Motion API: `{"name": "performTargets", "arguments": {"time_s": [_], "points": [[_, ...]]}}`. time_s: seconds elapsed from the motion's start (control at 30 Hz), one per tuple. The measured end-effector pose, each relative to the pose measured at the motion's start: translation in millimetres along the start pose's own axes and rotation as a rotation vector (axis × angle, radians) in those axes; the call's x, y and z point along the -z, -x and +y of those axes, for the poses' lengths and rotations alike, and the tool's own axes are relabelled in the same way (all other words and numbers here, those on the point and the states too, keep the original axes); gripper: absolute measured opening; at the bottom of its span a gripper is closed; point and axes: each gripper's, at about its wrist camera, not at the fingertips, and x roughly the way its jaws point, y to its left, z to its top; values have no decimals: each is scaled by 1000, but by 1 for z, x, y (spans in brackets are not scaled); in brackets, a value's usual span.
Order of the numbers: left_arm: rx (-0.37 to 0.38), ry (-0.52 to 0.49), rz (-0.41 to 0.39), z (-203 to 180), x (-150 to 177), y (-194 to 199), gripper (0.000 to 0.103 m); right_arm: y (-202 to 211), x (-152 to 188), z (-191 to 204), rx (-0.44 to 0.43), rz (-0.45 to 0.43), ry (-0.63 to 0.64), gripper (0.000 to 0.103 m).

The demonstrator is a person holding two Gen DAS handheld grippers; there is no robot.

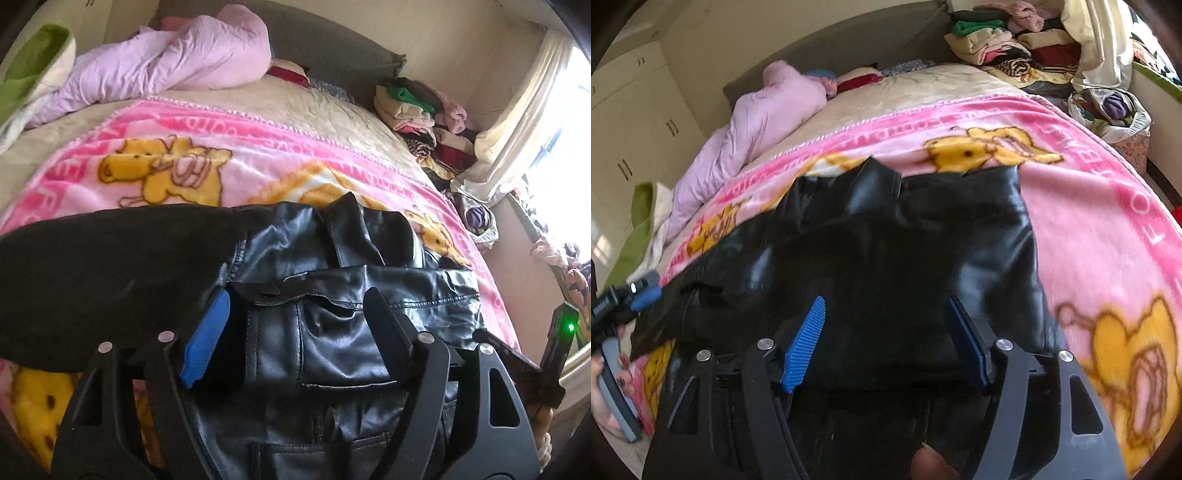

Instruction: Fold large clothes

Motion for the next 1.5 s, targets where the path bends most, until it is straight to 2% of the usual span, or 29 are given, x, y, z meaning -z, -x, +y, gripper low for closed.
{"name": "performTargets", "arguments": {"time_s": [0.07, 0.13, 0.23, 0.3, 0.37, 0.4, 0.57, 0.7, 0.8, 0.83, 0.87, 1.1, 1.27, 1.33, 1.5], "points": [[3, -3, 5, -1, 1, 0, 67, 0, 5, 1, -1, 13, 3, 70], [7, -13, 37, -4, 6, -7, 67, 0, 10, 1, -1, 26, -3, 74], [10, -16, 105, -6, 19, -24, 67, -6, 17, -3, 11, 59, -17, 74], [-26, -18, 163, -3, 30, -42, 68, -12, 21, -6, 22, 85, -27, 74], [-84, -1, 249, 7, 41, -64, 74, -19, 25, -8, 40, 117, -37, 75], [-83, 12, 257, 11, 44, -69, 75, -21, 26, -9, 45, 120, -36, 75], [-68, 24, 245, 14, 42, -66, 77, -21, 27, 0, 86, 114, -11, 76], [-56, 34, 207, 14, 34, -50, 77, -3, 25, 7, 26, 77, -23, 84], [-43, 39, 164, 15, 29, -34, 83, 6, 24, 13, -5, 57, -18, 88], [-47, 46, 150, 15, 28, -30, 89, 10, 23, 17, -10, 42, -12, 89], [-63, 47, 134, 16, 28, -25, 93, 12, 23, 19, -14, 33, -8, 90], [-119, 77, 57, 31, 21, 1, 94, 19, 16, 46, -62, 8, 11, 90], [-181, 137, 23, 50, 19, 14, 94, 21, 9, 83, -108, -6, 64, 90], [-183, 161, 14, 57, 19, 20, 94, 23, 7, 97, -125, -12, 87, 97], [-241, 210, -20, 77, 16, 30, 94, 24, 1, 136, -160, -31, 143, 97]]}}
